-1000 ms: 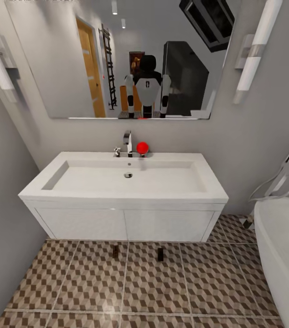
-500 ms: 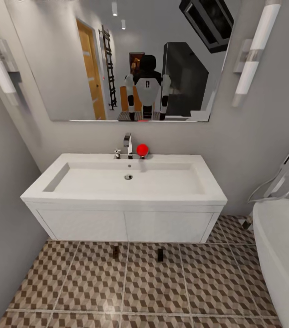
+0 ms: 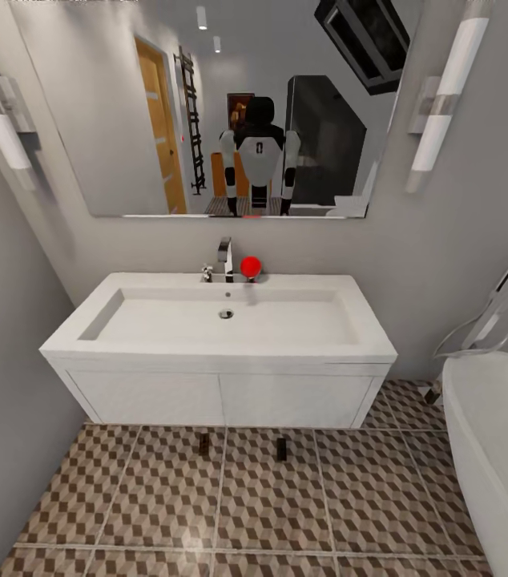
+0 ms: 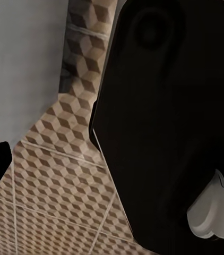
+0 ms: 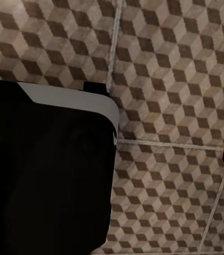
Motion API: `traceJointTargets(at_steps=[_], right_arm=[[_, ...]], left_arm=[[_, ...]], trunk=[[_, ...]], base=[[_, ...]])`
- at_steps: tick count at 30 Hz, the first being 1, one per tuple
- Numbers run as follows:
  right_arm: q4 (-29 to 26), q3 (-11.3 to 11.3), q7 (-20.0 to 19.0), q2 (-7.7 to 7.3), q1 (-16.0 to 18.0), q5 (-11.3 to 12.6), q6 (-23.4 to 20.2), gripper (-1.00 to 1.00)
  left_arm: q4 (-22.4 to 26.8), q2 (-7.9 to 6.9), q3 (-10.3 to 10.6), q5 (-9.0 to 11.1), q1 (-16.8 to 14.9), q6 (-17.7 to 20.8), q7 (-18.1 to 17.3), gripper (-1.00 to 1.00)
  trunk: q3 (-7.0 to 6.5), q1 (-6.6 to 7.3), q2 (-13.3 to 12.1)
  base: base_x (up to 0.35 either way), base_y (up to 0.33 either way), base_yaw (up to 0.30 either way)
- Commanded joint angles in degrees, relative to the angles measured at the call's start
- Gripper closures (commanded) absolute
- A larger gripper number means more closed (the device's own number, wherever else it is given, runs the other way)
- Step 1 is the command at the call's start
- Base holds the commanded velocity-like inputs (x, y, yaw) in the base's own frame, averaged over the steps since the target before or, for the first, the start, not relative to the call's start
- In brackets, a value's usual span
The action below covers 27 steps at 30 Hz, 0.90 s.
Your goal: Take the four mousetraps from the cabinet in the bathroom and place them on the bathroom floor. Make sure all four end up on the same floor surface, and ensure that at least two of them are either under or directly next to the same bathroom sink.
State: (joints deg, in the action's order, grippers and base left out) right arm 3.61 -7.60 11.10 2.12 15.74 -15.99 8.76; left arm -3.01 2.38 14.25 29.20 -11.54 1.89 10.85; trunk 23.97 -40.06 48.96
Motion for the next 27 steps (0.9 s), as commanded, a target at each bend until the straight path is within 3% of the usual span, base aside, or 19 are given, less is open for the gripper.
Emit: traceJointTargets(at_steps=[1,4,27], right_arm=[[0.24,-0.49,0.32,-0.01,0.11,-0.59,0.39,-1.0],[0.19,-0.49,0.32,-0.01,0.13,-0.61,0.39,-1.0],[0.14,-0.49,0.32,-0.01,0.11,-0.65,0.56,-1.0]], left_arm=[[-0.07,0.02,0.48,0.43,-0.06,0.13,0.13,-1.0],[-0.07,0.0,0.41,0.48,-0.03,0.13,0.18,-1.0],[-0.07,-0.08,0.34,0.51,0.02,0.04,0.22,-1.0]], trunk=[[-0.13,0.22,-0.37],[-0.67,0.88,-1.57],[-1.9,0.88,-1.57]], base=[[0.0,0.0,0.0],[0.0,0.0,0.0],[0.0,0.0,0.0]])
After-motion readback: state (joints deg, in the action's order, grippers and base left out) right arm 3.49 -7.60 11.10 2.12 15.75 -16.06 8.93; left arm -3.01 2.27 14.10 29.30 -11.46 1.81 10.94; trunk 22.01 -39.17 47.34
